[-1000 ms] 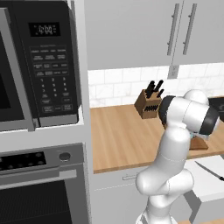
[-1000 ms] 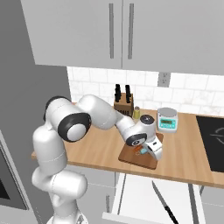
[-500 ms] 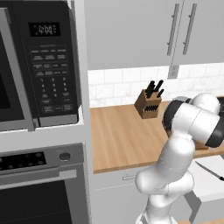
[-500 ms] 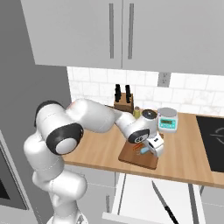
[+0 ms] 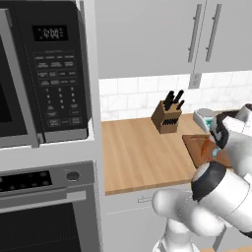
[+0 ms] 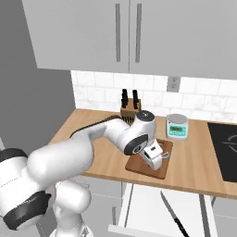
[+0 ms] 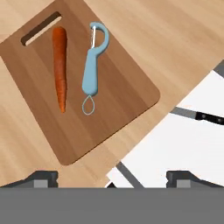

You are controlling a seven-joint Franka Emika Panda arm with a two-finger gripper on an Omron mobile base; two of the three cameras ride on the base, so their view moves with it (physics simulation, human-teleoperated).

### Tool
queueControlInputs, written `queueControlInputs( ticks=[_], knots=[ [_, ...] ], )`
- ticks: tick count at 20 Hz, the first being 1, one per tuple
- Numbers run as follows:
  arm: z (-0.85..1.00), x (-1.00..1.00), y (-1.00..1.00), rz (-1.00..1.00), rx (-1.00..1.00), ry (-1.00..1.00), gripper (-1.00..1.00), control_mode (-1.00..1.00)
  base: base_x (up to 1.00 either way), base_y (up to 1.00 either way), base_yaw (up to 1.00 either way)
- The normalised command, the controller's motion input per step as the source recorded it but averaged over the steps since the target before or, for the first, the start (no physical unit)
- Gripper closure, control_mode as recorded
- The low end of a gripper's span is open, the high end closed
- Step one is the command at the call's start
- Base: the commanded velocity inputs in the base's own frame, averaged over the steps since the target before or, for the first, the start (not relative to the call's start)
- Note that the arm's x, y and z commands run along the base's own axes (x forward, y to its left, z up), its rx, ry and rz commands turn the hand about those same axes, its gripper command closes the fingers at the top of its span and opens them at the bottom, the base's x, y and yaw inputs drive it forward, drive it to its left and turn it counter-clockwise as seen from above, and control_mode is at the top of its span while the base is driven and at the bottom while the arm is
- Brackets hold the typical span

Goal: Place the appropriate cutting tool for cutting the carrot skin on the cutting board.

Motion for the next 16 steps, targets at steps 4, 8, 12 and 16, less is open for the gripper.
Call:
queueControlInputs(
  ticks=[4,8,12,16],
  knots=[
    [0.23,-1.0,1.0,0.07,-0.05,-0.02,-1.0,-1.0,0.0,0.0,0.0],
    [0.34,-1.0,1.0,0.09,-0.1,-0.02,-1.0,-1.0,0.0,0.0,0.0],
    [0.52,-1.0,0.98,0.08,-0.11,0.0,-1.0,-1.0,0.0,0.0,0.0],
    [0.48,-1.0,0.98,0.1,-0.18,-0.05,-1.0,-1.0,0.0,0.0,0.0]
  ],
)
